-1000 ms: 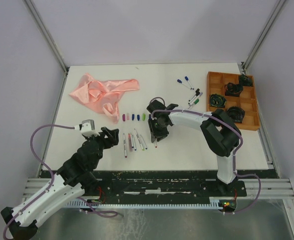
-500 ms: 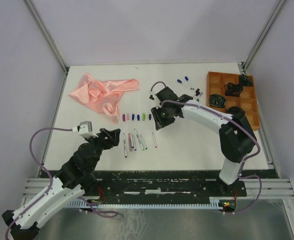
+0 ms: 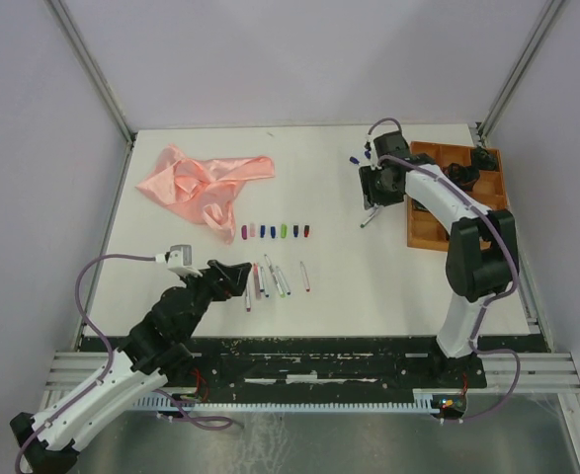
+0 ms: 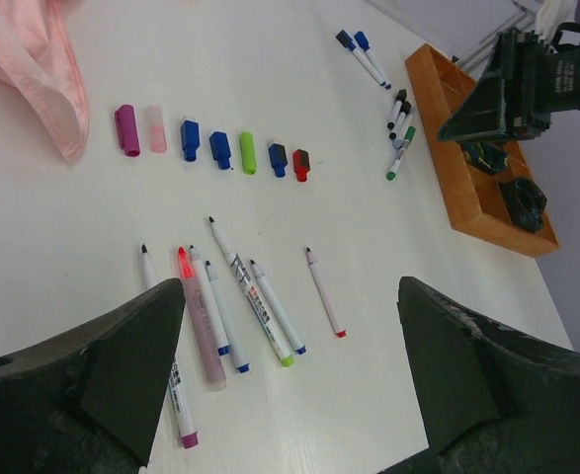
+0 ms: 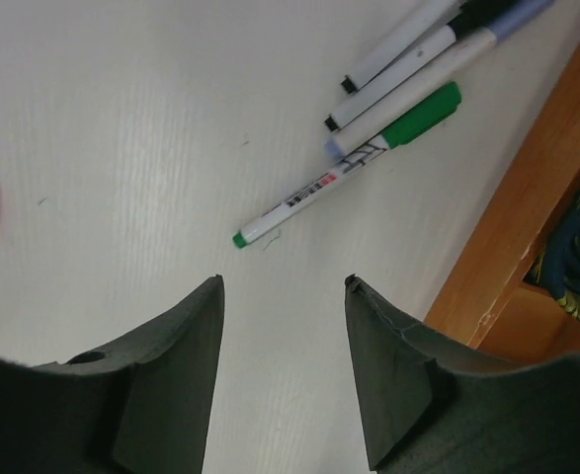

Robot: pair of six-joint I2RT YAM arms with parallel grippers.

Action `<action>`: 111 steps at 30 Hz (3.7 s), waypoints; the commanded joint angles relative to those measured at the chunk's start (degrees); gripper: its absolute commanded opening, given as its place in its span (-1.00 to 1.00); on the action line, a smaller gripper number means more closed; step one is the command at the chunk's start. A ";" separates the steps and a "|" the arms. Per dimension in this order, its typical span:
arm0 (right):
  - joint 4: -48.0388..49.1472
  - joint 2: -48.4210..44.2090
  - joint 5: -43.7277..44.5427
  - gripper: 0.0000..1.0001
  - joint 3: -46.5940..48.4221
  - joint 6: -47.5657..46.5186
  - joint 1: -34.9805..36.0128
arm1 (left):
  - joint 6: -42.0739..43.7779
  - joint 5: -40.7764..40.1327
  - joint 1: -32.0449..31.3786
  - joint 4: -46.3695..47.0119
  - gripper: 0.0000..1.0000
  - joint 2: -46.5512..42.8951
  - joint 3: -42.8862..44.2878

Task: Open the pen caps
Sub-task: Pick up the pen from the center of the board.

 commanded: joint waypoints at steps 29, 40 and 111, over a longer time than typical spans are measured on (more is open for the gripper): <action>-3.40 18.15 9.97 -0.15 9.50 17.68 -1.63 | -3.26 0.23 0.04 2.96 0.89 -0.63 -0.08; -2.81 14.18 8.13 -0.36 2.83 17.70 -3.56 | -3.15 -0.03 0.07 0.51 0.89 -2.67 0.65; -13.17 -25.30 -67.91 -1.00 -10.73 -24.92 -11.78 | -3.76 28.61 0.02 52.15 0.93 40.32 15.49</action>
